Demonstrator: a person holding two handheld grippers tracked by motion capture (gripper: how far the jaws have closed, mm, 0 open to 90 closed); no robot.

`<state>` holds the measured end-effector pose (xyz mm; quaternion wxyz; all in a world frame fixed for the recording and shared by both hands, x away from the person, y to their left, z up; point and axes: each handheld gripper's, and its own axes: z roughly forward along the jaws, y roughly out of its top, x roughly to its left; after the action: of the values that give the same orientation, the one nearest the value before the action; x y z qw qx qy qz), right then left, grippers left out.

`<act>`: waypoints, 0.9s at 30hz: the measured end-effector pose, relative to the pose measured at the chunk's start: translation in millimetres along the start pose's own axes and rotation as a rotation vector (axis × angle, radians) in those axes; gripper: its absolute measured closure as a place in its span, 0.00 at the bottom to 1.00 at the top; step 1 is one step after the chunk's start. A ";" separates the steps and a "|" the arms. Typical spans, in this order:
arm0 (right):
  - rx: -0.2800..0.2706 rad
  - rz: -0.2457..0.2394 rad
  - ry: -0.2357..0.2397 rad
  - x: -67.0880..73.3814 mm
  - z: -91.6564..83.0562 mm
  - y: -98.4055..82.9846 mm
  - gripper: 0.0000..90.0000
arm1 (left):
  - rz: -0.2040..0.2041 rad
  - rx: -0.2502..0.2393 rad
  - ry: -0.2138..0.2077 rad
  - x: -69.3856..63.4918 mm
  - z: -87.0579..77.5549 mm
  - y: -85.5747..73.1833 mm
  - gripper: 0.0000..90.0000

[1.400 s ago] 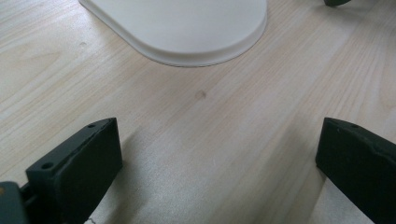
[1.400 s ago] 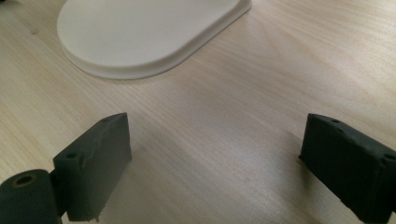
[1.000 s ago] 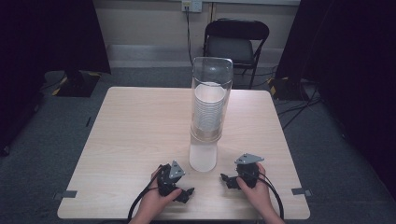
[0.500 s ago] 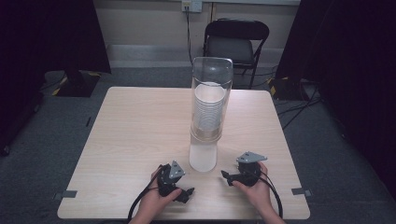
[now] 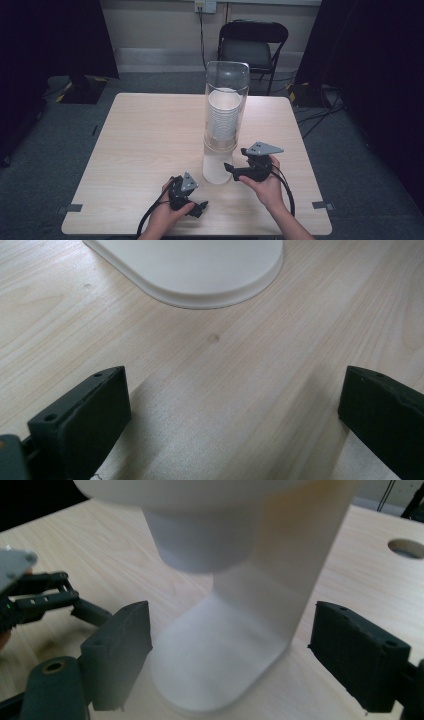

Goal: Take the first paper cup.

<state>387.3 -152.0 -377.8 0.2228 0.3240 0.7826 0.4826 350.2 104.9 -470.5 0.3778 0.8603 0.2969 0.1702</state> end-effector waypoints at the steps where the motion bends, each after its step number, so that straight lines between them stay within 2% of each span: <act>1: -0.006 -0.004 0.005 0.7 1.2 2.1 0.18 | 0.000 0.001 0.000 0.0 0.0 0.0 0.00; 7: -0.043 -0.023 0.032 9.3 12.3 16.5 0.22 | 0.000 0.000 0.000 0.0 0.0 0.0 0.00; 12: -0.060 -0.020 0.019 13.1 23.0 22.1 0.23 | -0.001 0.002 0.000 0.0 -0.1 -0.1 0.00; 18: -0.101 -0.012 0.000 14.1 34.6 21.2 0.31 | 0.000 0.001 0.000 0.0 0.0 0.0 0.00; 22: -0.136 -0.026 -0.026 14.3 39.3 17.6 0.38 | -0.001 0.002 0.000 0.1 -0.1 0.0 0.00; 27: -0.166 -0.037 -0.012 12.2 39.5 11.6 0.39 | 0.000 0.003 0.000 0.1 -0.1 -0.1 0.00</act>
<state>408.5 -115.3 -384.9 0.2624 0.2929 0.7444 0.5397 350.1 105.1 -470.5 0.3764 0.8609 0.2970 0.1699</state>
